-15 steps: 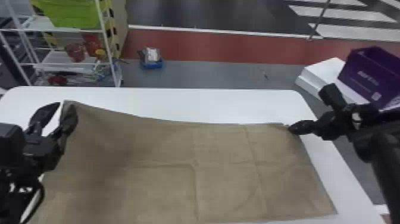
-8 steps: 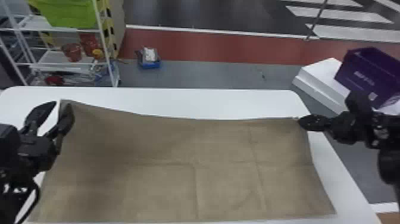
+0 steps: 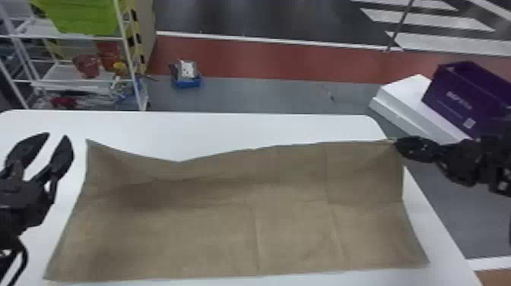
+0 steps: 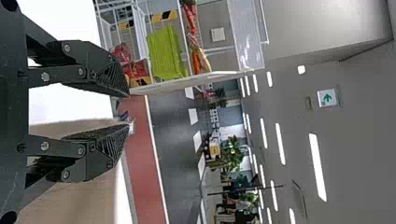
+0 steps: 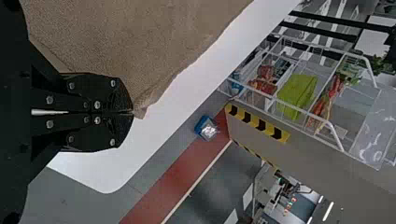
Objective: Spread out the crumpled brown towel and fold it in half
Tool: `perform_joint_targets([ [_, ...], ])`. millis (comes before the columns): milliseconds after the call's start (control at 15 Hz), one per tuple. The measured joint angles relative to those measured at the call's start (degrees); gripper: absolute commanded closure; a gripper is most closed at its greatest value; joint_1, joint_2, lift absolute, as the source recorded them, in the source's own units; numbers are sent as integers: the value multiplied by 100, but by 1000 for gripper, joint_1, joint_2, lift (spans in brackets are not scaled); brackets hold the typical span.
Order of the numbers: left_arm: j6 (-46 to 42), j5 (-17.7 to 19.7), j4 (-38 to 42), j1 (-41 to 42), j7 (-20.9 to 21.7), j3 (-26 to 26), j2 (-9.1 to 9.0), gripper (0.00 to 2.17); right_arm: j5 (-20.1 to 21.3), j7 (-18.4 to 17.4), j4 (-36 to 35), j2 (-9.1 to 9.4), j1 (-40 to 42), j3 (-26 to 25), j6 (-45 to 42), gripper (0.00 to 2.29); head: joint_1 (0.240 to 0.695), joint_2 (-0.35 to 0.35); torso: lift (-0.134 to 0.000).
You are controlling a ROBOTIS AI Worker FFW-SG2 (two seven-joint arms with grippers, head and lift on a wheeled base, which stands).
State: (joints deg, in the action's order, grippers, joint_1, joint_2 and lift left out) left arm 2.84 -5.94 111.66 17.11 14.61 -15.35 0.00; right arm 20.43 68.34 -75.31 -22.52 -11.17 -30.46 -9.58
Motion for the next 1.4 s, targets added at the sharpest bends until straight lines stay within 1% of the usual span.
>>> perform_joint_targets([
  [133,-79,49,36,116,41,-95,0,788,-251,123,-419,51,282,-148,26,1450,695,-128,-124],
  [267,-107,72,63,231,93,-168,0,788,-487,153,-795,87,619,-289,47,1450,695,-125,-124],
  [400,-111,44,-17,220,109,-181,0,785,-467,135,-769,81,658,-300,60,1447,695,-126,-124],
  [467,-96,-2,-71,163,111,-154,0,772,-382,82,-654,78,595,-254,64,1200,695,-128,-124],
  [533,-62,-61,-130,83,113,-93,0,741,-289,-34,-548,83,530,-175,108,556,695,-131,-124],
  [600,-30,-114,-194,-4,113,-26,8,741,-203,-312,-498,123,499,-97,186,-1,695,-135,-124],
  [733,-8,-181,-393,-202,112,99,40,741,96,-1208,-471,276,488,11,194,-1,695,-153,-124],
  [800,-5,-193,-499,-288,112,153,64,741,209,-1678,-442,326,484,45,175,43,695,-161,-124],
  [867,-6,-206,-600,-362,112,216,106,741,275,-1955,-402,345,473,60,167,46,695,-169,-124],
  [933,-6,-243,-743,-461,112,308,165,741,324,-2114,-368,364,464,62,161,46,695,-177,-124],
  [1000,-6,-316,-900,-580,110,388,211,741,344,-2147,-357,402,473,42,139,53,695,-186,-124],
  [1133,-7,-445,-1191,-827,110,469,264,741,339,-2073,-411,473,588,10,108,174,695,-185,-124],
  [1267,4,-493,-1452,-1085,115,500,338,745,301,-1760,-476,511,652,-5,189,269,695,-175,-124],
  [1333,68,-529,-1567,-1223,126,528,377,748,278,-1633,-511,529,659,-15,259,475,695,-166,-124],
  [1400,197,-560,-1652,-1340,132,591,427,748,265,-1516,-563,551,664,-21,333,491,695,-164,-124],
])
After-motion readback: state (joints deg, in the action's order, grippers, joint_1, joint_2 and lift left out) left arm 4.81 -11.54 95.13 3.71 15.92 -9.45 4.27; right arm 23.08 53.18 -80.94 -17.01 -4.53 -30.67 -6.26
